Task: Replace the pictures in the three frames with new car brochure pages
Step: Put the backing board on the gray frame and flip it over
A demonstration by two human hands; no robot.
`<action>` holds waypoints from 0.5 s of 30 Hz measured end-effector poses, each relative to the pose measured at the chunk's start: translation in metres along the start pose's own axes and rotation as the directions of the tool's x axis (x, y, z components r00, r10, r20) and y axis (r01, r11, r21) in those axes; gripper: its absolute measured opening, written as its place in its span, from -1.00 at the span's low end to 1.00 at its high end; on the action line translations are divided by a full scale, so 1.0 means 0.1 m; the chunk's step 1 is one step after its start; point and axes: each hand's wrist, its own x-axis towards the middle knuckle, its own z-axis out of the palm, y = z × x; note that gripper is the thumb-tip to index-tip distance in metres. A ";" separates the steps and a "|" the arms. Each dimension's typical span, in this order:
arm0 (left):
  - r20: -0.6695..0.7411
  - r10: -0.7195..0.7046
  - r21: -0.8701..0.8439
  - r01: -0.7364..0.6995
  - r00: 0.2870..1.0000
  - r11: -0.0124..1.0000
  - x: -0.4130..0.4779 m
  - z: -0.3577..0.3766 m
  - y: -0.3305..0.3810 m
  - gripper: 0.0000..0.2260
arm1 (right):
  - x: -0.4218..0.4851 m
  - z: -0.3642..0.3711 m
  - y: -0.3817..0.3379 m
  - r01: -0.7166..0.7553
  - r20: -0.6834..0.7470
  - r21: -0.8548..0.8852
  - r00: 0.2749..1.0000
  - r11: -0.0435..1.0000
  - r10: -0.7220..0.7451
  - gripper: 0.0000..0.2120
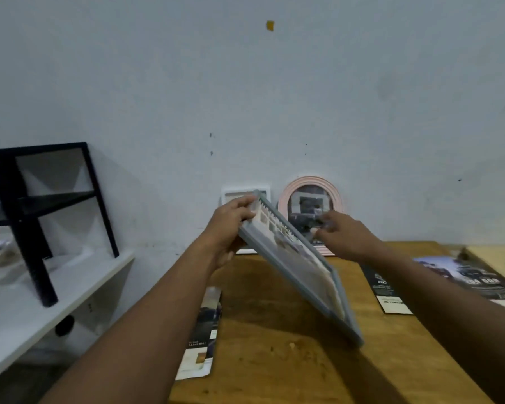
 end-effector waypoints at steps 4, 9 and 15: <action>-0.076 -0.121 -0.024 0.120 0.990 0.993 -0.09 -0.33 -0.52 -0.58 | -0.31 0.36 0.75 -0.159 0.021 -0.183 0.986 0.970 0.166 -0.45; -0.146 -0.091 0.361 0.139 0.985 0.922 -0.19 -0.39 -1.39 -0.67 | -0.66 0.65 1.29 -0.161 -0.002 -0.309 0.986 0.937 0.169 -0.42; -0.003 0.055 0.906 -0.020 0.998 0.424 -0.32 -0.25 -2.01 -0.28 | -0.76 0.73 1.37 -0.111 -0.091 -0.349 0.992 0.930 0.084 -0.45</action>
